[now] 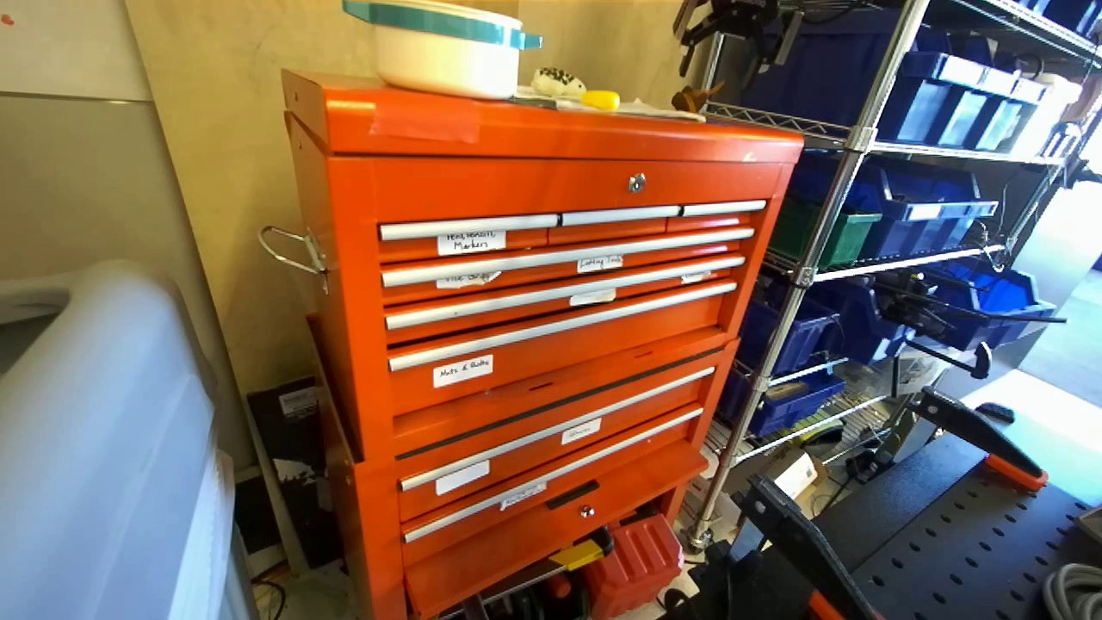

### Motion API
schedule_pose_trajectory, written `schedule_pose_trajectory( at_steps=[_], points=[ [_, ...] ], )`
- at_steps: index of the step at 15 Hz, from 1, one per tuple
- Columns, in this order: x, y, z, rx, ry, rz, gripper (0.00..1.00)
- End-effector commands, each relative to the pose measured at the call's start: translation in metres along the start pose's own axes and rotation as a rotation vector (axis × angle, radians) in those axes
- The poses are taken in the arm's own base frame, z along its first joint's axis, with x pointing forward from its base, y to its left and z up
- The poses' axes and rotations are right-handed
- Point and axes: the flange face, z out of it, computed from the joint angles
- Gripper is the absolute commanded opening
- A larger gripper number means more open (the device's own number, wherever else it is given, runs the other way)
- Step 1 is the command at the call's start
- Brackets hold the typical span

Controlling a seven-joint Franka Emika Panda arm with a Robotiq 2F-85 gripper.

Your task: Put the plush toy inside the white pot

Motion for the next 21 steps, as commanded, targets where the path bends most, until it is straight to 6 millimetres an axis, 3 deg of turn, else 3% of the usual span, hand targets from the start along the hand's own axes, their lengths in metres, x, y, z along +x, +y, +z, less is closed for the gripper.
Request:
schedule_pose_trajectory(
  at_steps=[1,3,4,5,10,14,16,18,21],
  points=[
    [0.011,-0.020,0.012,-0.008,0.043,0.049,1.00],
    [0.011,-0.030,0.017,-0.009,0.050,0.060,1.00],
    [0.011,-0.035,0.019,-0.010,0.055,0.064,0.75],
    [0.010,-0.039,0.021,-0.014,0.059,0.065,0.74],
    [0.008,-0.051,0.030,-0.055,0.071,0.052,0.35],
    [0.013,-0.054,0.017,-0.066,0.093,0.031,0.06],
    [0.017,-0.058,0.002,-0.054,0.112,0.025,0.00],
    [0.019,-0.069,-0.020,-0.025,0.134,0.022,0.03],
    [0.008,-0.101,-0.062,0.044,0.140,-0.003,0.03]
  ],
)
